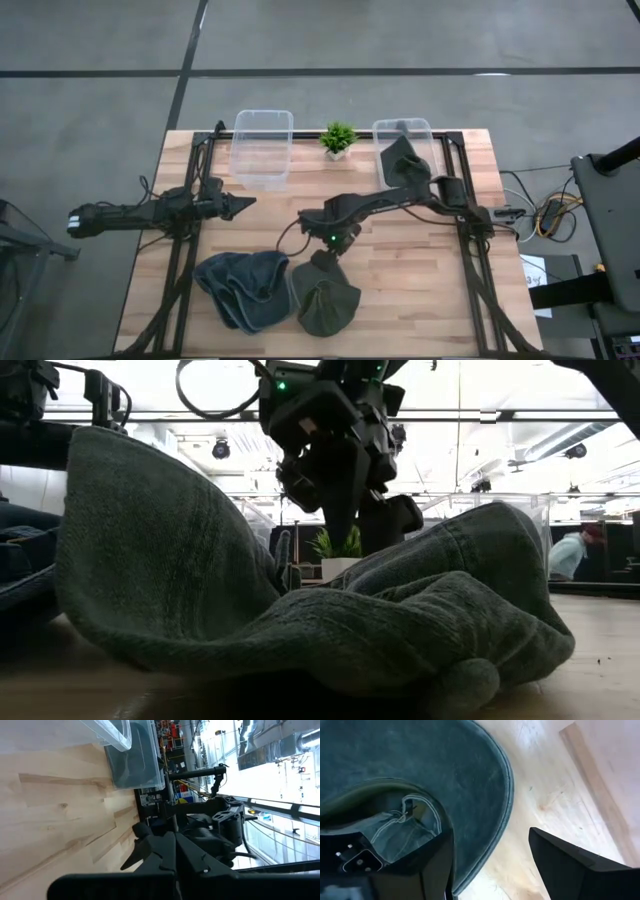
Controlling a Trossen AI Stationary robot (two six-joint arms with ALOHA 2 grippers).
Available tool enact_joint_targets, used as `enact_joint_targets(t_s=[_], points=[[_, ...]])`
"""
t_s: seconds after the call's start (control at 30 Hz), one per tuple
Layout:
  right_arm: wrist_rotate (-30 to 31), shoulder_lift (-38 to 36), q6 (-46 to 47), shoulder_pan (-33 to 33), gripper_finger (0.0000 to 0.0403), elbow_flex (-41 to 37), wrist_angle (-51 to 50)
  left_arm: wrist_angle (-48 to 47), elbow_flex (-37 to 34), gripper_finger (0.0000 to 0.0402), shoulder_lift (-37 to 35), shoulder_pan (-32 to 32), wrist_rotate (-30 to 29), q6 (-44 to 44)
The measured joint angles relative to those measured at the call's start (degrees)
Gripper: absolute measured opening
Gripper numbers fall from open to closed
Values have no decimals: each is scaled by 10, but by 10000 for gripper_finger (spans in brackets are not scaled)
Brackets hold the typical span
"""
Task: Pick & Place hat
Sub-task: Put the gray cap into the right transparent bin
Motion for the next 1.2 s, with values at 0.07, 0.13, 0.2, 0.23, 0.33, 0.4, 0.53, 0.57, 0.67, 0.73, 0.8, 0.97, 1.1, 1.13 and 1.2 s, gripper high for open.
enact_joint_targets(t_s=[0.07, 0.13, 0.2, 0.23, 0.33, 0.4, 0.53, 0.57, 0.67, 0.73, 0.8, 0.97, 1.1, 1.13, 1.2], points=[[-3, 2, 2, 0, 250, 0, 0, 0, 0, 0, 0, 0, 0, 0], [-14, 3, 2, 0, 249, 0, 1, 0, 0, 0, 0, 0, 0, 0], [-26, 8, 2, 0, 249, 0, 4, 0, 0, 0, 0, 0, -2, 0], [-27, 11, 2, 0, 249, 0, 5, 0, 0, 0, 0, 0, -3, 0], [-36, 20, 2, 4, 249, 0, 12, 0, 0, 0, 0, 0, -4, -1], [-49, 26, 2, 6, 249, 0, 21, 0, 0, 0, 0, 0, -4, -1], [-59, 38, 4, 11, 249, 0, 33, -1, 0, 0, 0, 0, -6, -1], [-60, 39, 6, 12, 248, 0, 34, 0, 0, 0, 0, 0, -8, -1], [-61, 40, 9, 16, 238, 0, 35, -1, 0, 0, 0, 0, -10, -1], [-62, 39, 9, 18, 223, 0, 37, -1, 0, 0, 0, 0, -11, 0], [-61, 39, 9, 18, 201, 0, 37, -1, 0, 0, 0, 0, -13, 0], [-63, 39, -2, 17, 121, 0, 43, -1, 0, 0, 0, 0, -14, 0], [-69, 35, -14, 17, 44, 0, 45, -1, 0, 0, 0, 0, -14, 0], [-71, 33, -18, 17, 27, 0, 45, -1, 0, 0, 0, 0, -14, 0], [-71, 29, -19, 17, 17, 0, 46, -1, 0, 0, 0, 0, -14, 0]])
